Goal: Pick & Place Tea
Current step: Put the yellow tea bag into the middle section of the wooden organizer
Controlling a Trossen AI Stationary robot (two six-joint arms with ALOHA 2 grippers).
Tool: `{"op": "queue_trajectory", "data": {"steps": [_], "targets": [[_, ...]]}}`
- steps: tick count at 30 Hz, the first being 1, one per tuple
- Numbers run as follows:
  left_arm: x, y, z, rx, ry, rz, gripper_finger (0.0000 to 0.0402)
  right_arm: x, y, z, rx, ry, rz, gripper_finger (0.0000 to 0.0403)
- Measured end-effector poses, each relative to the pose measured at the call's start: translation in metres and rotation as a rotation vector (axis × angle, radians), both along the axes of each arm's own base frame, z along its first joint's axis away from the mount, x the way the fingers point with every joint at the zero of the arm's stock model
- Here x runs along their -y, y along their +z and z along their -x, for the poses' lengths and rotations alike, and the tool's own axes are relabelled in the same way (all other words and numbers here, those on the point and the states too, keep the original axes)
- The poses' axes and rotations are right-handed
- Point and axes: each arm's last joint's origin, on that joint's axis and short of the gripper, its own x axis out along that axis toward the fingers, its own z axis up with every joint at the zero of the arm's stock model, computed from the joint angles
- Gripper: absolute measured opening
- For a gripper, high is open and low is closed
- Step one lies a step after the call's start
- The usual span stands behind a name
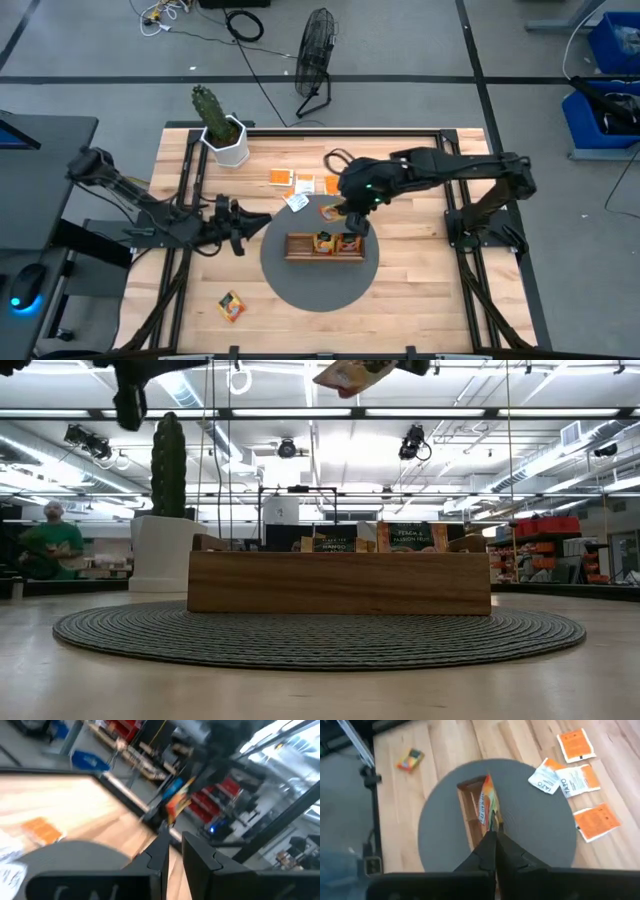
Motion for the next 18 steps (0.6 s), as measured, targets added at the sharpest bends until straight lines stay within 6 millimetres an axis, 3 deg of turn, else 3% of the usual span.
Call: {"op": "queue_trajectory", "data": {"steps": [11,18], "targets": [[-0.018,-0.001,0.03,-0.11,-0.03,0.046,0.0055,-0.005,-0.016,-0.054,-0.229,0.174,0.092,0.0],[-0.021,0.002,0.035,-0.099,-0.034,0.046,0.0055,-0.007,-0.045,-0.08,-0.354,0.297,0.149,0.0]]}}
